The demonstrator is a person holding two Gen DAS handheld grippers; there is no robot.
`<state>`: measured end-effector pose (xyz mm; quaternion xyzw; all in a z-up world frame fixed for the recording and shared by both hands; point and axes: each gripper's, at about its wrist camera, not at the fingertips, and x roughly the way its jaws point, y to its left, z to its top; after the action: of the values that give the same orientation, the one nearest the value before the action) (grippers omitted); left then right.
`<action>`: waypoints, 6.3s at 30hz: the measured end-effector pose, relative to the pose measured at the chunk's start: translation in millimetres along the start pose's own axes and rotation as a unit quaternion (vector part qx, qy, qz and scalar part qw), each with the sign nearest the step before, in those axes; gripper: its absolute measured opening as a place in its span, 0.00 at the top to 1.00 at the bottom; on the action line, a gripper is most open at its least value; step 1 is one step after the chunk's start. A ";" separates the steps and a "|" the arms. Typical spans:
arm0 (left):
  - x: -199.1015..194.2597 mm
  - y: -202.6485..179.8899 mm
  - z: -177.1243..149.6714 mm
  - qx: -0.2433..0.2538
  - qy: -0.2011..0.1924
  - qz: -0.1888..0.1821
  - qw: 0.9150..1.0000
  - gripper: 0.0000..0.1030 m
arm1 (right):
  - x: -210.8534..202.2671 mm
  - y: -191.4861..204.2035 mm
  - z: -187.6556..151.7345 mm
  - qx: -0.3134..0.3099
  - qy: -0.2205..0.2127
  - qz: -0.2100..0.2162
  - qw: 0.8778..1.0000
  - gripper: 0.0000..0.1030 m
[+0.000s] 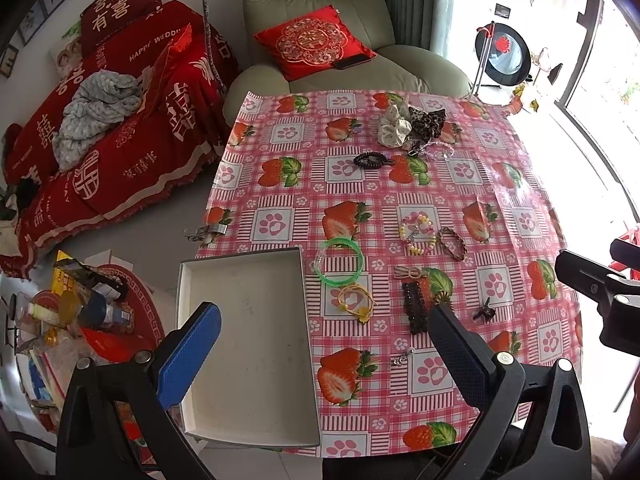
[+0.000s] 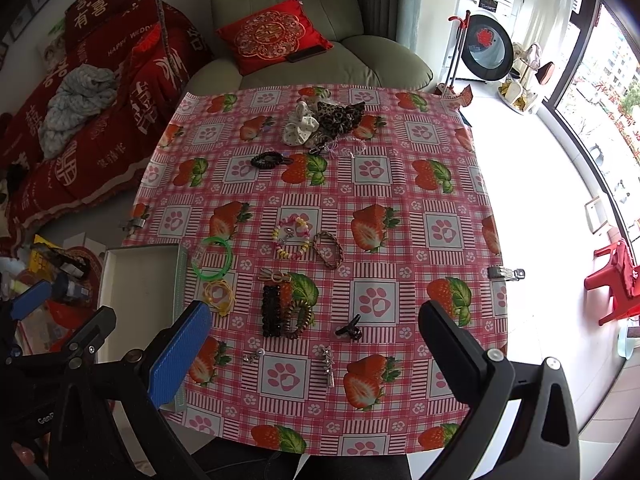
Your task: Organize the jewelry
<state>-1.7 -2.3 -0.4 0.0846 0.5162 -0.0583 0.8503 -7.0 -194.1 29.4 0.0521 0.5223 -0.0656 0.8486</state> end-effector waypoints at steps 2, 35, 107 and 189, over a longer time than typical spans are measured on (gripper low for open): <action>0.6 1.9 1.3 -0.001 0.001 -0.001 1.000 0.00 | 0.4 1.3 -0.6 0.000 0.000 0.000 1.000 0.00; 4.4 7.1 2.6 -0.003 0.003 -0.001 1.000 0.00 | 4.2 3.6 1.0 0.000 0.002 -0.002 1.000 0.00; 90.1 -17.7 12.0 0.024 0.070 -0.027 0.997 0.00 | 86.8 -39.9 -15.8 0.054 0.105 0.007 0.993 0.00; 114.5 61.8 -2.3 -0.087 0.004 -0.046 0.995 0.88 | 162.6 36.7 30.3 -0.034 0.070 0.140 0.987 0.94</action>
<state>60.6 57.3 -97.9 -0.0136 0.5257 -0.0517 0.8490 98.2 -171.9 -101.5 0.1001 0.5704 0.0754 0.8118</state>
